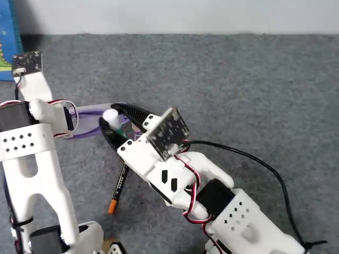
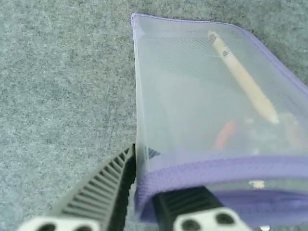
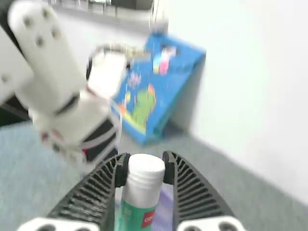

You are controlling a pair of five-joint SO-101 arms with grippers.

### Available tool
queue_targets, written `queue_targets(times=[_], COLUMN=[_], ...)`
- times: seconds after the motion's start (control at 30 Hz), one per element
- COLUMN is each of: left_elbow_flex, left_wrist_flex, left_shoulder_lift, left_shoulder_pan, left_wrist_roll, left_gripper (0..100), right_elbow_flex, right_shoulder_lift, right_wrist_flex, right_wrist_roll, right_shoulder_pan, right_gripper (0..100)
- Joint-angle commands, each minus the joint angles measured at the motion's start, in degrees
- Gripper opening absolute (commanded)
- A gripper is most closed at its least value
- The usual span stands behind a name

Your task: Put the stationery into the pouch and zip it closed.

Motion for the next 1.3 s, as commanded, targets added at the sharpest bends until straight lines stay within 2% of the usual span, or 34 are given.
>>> queue_targets(times=[0.0, 0.13, 0.3, 0.43, 0.7, 0.93, 1.1, 1.27], left_elbow_flex=[0.22, 0.22, 0.84, 1.1, 1.1, 1.1, 1.1, 1.19], left_wrist_flex=[-0.09, -0.09, -0.26, -0.35, -0.35, -0.35, -0.44, -0.44], left_shoulder_lift=[-0.35, -0.35, -0.35, -0.35, -0.35, -0.35, -0.35, 0.0], left_shoulder_pan=[-0.35, -0.35, -0.18, -0.18, -0.09, -0.09, -0.09, -0.18], left_wrist_roll=[-0.09, -0.09, -0.09, -0.09, -0.09, -0.09, -0.09, -0.09], left_gripper=[1, 1, 1, 1, 1, 1, 1, 1], right_elbow_flex=[3.16, 10.29, 15.12, 14.86, 12.31, 10.02, 10.73, 13.98], right_shoulder_lift=[-1.98, -1.89, 2.24, 11.12, 33.01, 45.14, 45.67, 41.63], right_wrist_flex=[-14.55, -32.04, -46.55, -55.96, -75.38, -86.29, -87.52, -85.41], right_wrist_roll=[0.44, 0.7, 0.7, 1.14, 10.2, 14.07, 14.33, 14.24], right_shoulder_pan=[-0.48, -0.48, -0.48, -0.48, -0.22, -0.48, -0.57, -1.19], right_gripper=[0.7, 0.7, 0.7, 0.7, 0.7, 0.7, 1.0, 12.7])
